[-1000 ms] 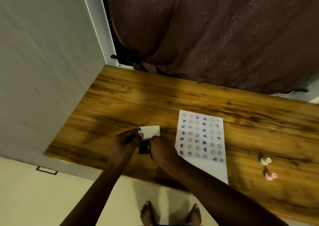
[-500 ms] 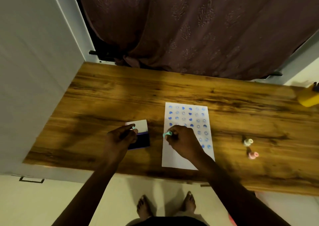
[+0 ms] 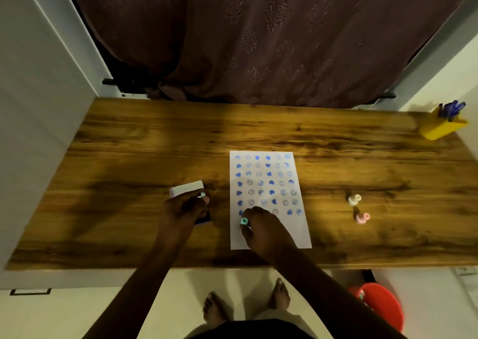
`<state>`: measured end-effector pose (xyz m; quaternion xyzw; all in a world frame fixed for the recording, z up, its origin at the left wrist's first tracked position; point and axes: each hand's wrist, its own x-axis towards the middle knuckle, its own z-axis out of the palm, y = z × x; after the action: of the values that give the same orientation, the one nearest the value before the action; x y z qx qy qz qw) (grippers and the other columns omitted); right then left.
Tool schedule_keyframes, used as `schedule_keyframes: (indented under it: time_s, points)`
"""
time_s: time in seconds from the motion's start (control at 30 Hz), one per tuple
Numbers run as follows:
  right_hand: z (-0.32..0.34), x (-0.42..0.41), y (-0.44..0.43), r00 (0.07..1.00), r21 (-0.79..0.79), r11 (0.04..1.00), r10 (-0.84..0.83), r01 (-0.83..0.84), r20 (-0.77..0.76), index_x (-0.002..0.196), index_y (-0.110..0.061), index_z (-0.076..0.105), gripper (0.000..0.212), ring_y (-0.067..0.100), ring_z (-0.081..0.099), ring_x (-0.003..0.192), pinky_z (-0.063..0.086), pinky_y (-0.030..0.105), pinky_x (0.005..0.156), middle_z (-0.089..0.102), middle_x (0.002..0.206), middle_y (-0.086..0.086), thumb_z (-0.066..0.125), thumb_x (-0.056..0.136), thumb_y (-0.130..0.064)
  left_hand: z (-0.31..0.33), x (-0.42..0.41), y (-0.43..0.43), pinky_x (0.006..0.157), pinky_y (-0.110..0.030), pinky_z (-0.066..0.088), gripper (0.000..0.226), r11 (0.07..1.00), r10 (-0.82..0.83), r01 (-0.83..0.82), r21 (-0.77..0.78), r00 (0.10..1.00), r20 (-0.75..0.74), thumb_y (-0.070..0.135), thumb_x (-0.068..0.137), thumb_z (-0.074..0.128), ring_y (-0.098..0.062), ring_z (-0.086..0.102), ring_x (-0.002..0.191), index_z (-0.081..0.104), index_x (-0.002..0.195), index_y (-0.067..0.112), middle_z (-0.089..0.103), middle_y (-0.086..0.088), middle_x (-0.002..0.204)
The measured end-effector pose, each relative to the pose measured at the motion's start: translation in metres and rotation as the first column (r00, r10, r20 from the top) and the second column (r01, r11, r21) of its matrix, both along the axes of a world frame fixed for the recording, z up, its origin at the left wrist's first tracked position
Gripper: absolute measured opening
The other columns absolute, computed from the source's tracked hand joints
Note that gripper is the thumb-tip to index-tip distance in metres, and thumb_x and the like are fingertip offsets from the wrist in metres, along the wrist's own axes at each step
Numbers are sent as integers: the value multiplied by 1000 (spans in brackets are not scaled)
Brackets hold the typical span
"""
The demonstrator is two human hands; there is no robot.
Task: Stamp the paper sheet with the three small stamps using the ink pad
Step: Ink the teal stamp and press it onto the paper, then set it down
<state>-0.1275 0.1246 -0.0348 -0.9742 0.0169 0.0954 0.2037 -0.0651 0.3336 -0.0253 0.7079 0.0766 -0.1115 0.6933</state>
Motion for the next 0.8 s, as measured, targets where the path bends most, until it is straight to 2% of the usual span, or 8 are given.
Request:
schedule_keyframes:
  time_s: [0.17,0.37,0.47,0.6,0.73,0.8]
  points:
    - [-8,3,3,1000,-42,999,16,-16,19,124,-17,62,36,20,64,115,48,30,105,68,124,3,54,99,-42,2,1,-1,81,-38,65,19,1000,-4,4,-9,1000,7,9,90,74,-30,77,96,77,109,11,80,-11,101]
    - [-20,0,10,999,-62,998,-27,29,21,130,-19,60,39,22,64,120,47,32,108,67,129,2,58,98,-40,1,-1,-2,82,-36,64,23,1000,-15,15,-8,1000,5,13,89,76,-21,77,97,76,102,32,80,-2,103]
    - [-23,-1,15,999,-100,994,-33,33,-5,136,-18,57,44,23,61,123,46,34,109,65,132,4,59,97,-39,2,-3,-4,88,-43,63,24,1000,-20,20,-19,1000,-2,12,89,75,-24,74,105,74,110,25,77,-7,112]
    - [-24,1,16,997,-72,995,-68,67,-22,133,-20,58,43,20,62,120,47,33,107,66,130,1,59,96,-41,9,0,-8,91,-48,61,24,999,-25,25,-26,1000,1,6,89,75,-27,73,106,74,111,15,77,-12,111]
    - [-18,2,15,997,-33,997,-76,76,-20,129,-19,62,40,20,64,118,48,30,105,68,127,1,60,96,-40,12,-1,-12,83,-43,64,27,997,-62,62,-47,998,3,5,88,76,-27,75,102,72,110,21,77,-12,110]
    - [-13,4,13,997,-17,998,-68,67,-32,128,-18,63,39,21,65,116,49,30,104,69,126,2,61,96,-40,14,-1,-14,77,-37,66,30,996,-84,85,-32,996,27,6,87,77,-25,76,99,73,107,28,79,-7,105]
